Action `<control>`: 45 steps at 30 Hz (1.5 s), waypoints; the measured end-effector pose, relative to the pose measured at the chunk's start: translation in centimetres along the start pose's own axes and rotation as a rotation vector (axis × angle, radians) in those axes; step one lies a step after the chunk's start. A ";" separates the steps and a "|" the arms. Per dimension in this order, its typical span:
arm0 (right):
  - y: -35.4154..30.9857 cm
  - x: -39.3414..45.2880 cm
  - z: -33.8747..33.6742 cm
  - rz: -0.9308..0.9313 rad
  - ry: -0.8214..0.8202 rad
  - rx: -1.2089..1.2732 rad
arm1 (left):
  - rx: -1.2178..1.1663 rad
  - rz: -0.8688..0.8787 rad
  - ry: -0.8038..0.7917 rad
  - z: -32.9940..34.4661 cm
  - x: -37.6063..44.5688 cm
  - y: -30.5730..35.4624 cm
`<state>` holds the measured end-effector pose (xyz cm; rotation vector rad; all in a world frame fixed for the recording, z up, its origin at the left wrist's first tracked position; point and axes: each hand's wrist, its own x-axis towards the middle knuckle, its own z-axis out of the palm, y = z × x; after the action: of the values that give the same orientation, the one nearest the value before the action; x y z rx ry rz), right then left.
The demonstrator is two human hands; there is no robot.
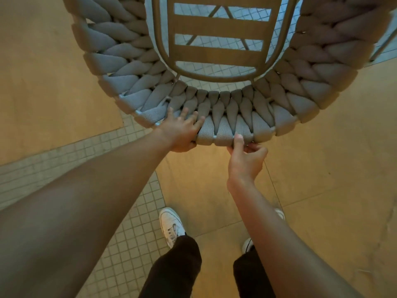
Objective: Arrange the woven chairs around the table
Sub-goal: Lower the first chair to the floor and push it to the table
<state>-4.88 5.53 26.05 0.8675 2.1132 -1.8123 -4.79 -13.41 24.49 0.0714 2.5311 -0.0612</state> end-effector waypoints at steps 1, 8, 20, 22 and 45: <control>-0.5 -0.8 -0.1 -0.101 -0.009 -0.043 | 0.001 0.008 -0.009 -0.9 0.0 -0.5; -5.5 1.4 1.6 -1.083 -0.264 -1.242 | -0.012 0.039 -0.028 -7.0 0.7 -3.7; -16.4 9.3 7.5 -1.481 -0.590 -1.531 | -0.074 0.097 -0.004 -14.4 2.8 -7.9; -17.5 9.6 8.3 -1.527 -0.579 -1.516 | -0.076 0.088 -0.007 -15.6 3.2 -8.7; -27.4 11.3 17.4 -1.503 -0.567 -1.368 | -0.072 0.262 -0.027 -25.0 8.1 -19.9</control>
<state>-32.93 -9.59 38.90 -1.5893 2.6889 -0.1169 -26.98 -31.45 40.92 0.3694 2.4727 0.1320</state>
